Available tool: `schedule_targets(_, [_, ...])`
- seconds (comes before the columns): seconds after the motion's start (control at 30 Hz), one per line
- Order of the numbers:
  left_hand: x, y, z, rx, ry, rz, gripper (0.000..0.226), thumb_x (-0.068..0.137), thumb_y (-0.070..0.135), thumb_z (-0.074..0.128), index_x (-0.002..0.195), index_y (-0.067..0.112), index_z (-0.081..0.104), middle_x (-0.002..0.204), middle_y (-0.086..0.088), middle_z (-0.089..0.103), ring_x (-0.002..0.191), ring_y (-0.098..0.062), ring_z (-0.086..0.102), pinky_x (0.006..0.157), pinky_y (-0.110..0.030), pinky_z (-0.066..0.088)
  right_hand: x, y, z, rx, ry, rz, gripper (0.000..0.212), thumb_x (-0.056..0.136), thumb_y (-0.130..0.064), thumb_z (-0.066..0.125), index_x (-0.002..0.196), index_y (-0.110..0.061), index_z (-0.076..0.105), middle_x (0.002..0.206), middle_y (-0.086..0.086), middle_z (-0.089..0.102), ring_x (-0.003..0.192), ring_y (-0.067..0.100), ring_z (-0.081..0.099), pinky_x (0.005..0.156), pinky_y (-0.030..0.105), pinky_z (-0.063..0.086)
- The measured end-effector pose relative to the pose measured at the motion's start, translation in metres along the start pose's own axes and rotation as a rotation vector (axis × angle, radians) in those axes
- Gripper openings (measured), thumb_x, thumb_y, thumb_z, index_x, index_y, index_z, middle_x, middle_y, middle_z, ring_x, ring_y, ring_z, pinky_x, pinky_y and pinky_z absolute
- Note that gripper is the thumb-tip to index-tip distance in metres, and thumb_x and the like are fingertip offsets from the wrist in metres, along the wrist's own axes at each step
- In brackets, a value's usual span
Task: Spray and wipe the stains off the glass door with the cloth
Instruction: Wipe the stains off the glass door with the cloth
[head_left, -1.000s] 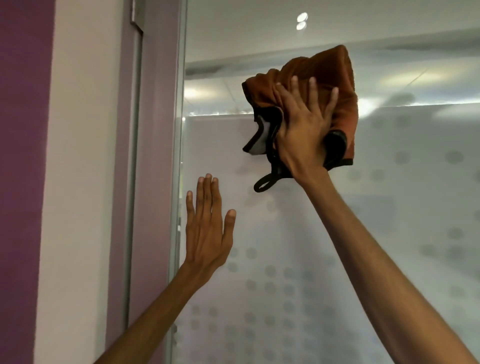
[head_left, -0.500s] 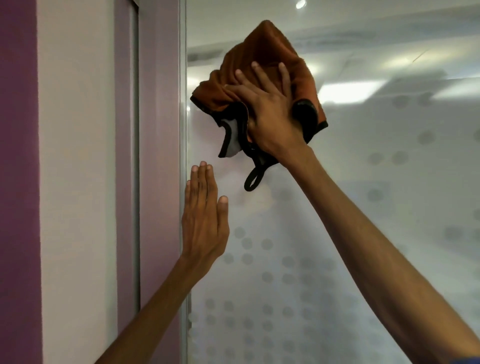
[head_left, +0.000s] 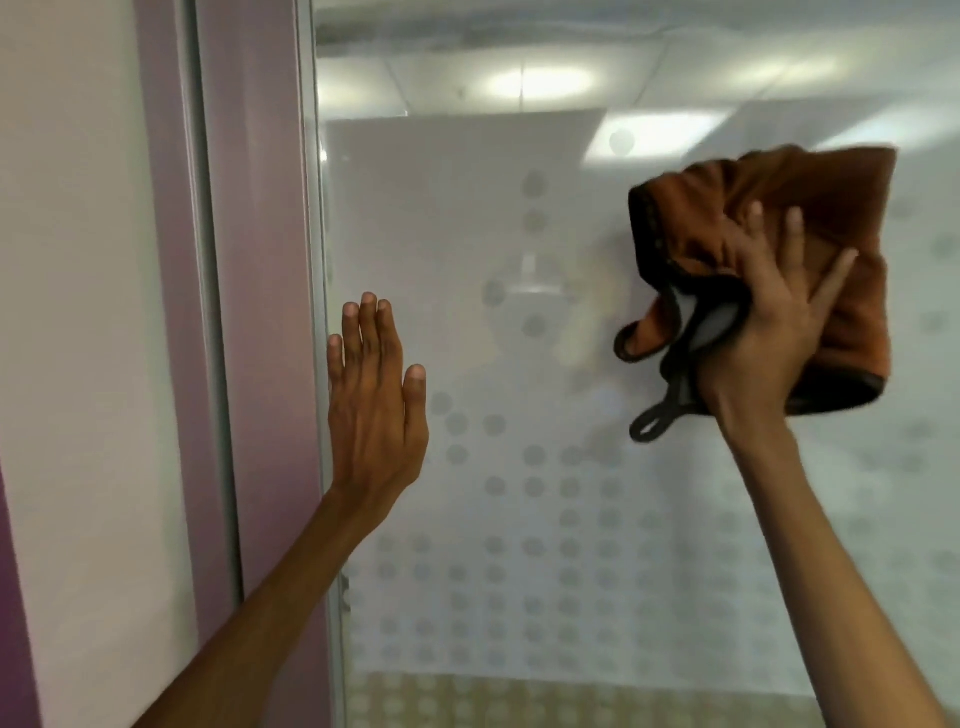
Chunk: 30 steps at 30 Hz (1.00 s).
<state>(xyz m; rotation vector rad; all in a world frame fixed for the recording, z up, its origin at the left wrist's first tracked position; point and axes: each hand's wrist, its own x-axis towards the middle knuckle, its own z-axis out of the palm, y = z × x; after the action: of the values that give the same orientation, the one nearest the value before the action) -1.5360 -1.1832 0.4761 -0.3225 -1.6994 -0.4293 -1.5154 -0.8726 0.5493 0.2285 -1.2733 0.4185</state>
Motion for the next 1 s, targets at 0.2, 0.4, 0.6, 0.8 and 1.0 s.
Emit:
schedule_targets(0.2, [-0.016, 0.000, 0.005, -0.030, 0.020, -0.024, 0.059, 0.104, 0.024, 0.024, 0.157, 0.004, 0.009, 0.167, -0.008, 0.006, 0.156, -0.020, -0.001, 0.127, -0.036, -0.003, -0.106, -0.014, -0.030, -0.004, -0.345, -0.232, 0.053, 0.091, -0.016, 0.058, 0.143, -0.023, 0.049, 0.153, 0.002, 0.042, 0.149, 0.026, 0.028, 0.123, 0.053, 0.004])
schedule_targets(0.4, [-0.029, -0.015, -0.013, -0.079, -0.081, 0.028, 0.058, 0.104, 0.023, 0.026, 0.157, 0.004, 0.012, 0.167, -0.007, 0.008, 0.156, -0.019, 0.002, 0.127, -0.033, -0.002, -0.178, -0.031, -0.057, 0.166, -0.794, -0.496, 0.043, 0.107, -0.034, 0.027, 0.142, -0.026, 0.051, 0.150, 0.002, 0.048, 0.141, 0.034, 0.042, 0.118, 0.060, 0.019])
schedule_targets(0.6, [-0.029, -0.032, -0.026, -0.087, -0.062, 0.026, 0.057, 0.104, 0.020, 0.026, 0.157, 0.005, 0.011, 0.167, -0.007, 0.009, 0.156, -0.021, 0.004, 0.127, -0.035, 0.000, -0.033, -0.064, 0.010, 0.022, -0.601, -0.402, 0.056, 0.091, -0.021, 0.028, 0.142, -0.016, 0.052, 0.152, 0.010, 0.045, 0.147, 0.031, 0.032, 0.119, 0.058, 0.018])
schedule_targets(0.8, [-0.037, -0.063, -0.035, -0.057, -0.082, -0.008, 0.056, 0.104, 0.020, 0.025, 0.156, 0.005, 0.010, 0.165, -0.004, 0.005, 0.155, -0.016, 0.002, 0.126, -0.027, -0.003, 0.011, -0.112, 0.052, 0.151, -0.457, -0.284, 0.040, 0.097, -0.010, 0.051, 0.134, -0.021, 0.060, 0.150, 0.002, 0.049, 0.148, 0.026, 0.031, 0.124, 0.044, -0.004])
schedule_targets(1.0, [-0.046, -0.069, -0.034, -0.066, -0.076, 0.005, 0.054, 0.105, 0.019, 0.025, 0.156, 0.006, 0.015, 0.165, -0.003, 0.011, 0.155, -0.018, 0.008, 0.127, -0.030, 0.003, -0.126, -0.122, 0.003, 0.342, -0.767, -0.437, 0.045, 0.096, -0.007, 0.059, 0.141, -0.008, 0.054, 0.152, 0.007, 0.046, 0.149, 0.019, 0.030, 0.123, 0.042, 0.019])
